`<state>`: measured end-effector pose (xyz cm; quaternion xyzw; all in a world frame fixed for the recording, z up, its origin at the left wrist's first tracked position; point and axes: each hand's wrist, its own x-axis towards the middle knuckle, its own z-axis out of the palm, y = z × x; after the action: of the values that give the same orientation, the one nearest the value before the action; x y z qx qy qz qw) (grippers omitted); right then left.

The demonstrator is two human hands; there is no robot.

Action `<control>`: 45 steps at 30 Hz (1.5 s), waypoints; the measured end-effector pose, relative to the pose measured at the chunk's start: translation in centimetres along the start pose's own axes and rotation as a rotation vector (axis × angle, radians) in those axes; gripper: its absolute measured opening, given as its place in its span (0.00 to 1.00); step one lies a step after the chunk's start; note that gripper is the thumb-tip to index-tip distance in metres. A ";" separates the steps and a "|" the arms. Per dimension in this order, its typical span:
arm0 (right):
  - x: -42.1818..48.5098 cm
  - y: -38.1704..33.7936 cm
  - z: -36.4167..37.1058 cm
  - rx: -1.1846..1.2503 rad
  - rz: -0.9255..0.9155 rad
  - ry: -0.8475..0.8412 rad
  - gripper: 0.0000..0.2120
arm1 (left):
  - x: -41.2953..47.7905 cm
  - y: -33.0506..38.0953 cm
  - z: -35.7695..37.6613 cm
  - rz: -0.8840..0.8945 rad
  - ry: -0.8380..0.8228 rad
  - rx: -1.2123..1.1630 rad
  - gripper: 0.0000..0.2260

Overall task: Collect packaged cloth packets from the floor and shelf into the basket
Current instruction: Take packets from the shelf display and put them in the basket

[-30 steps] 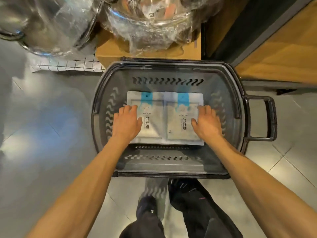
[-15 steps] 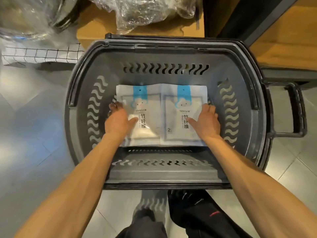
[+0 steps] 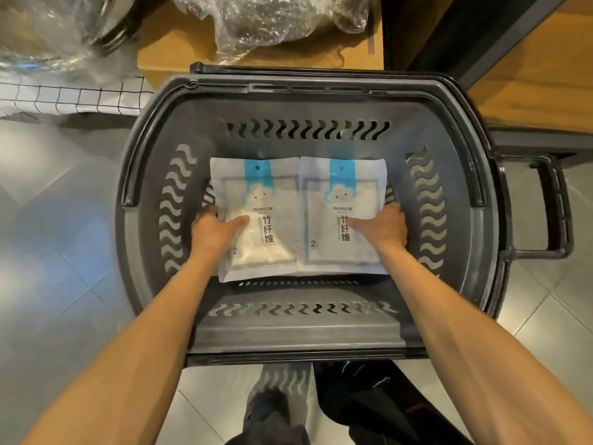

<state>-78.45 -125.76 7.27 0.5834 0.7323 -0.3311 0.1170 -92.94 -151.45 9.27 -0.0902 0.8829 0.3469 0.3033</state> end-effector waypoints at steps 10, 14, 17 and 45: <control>-7.4 -2.0 -6.5 0.509 -0.140 -0.228 0.21 | -6.0 2.6 -6.0 -0.010 -0.232 -0.432 0.18; -12.9 -3.5 -13.3 0.572 -0.105 -0.284 0.15 | -11.1 5.7 -11.7 -0.117 -0.386 -0.485 0.13; -17.9 -4.4 -19.2 0.565 -0.119 -0.320 0.13 | -15.4 8.6 -15.9 -0.149 -0.482 -0.517 0.13; -36.1 3.9 -66.0 0.804 -0.145 -0.016 0.10 | -53.0 39.9 -18.0 0.238 -0.620 -0.514 0.16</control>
<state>-50.06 -112.39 75.82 0.5270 0.5828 -0.6029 -0.1381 -73.81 -136.57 73.62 0.0485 0.6389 0.5993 0.4799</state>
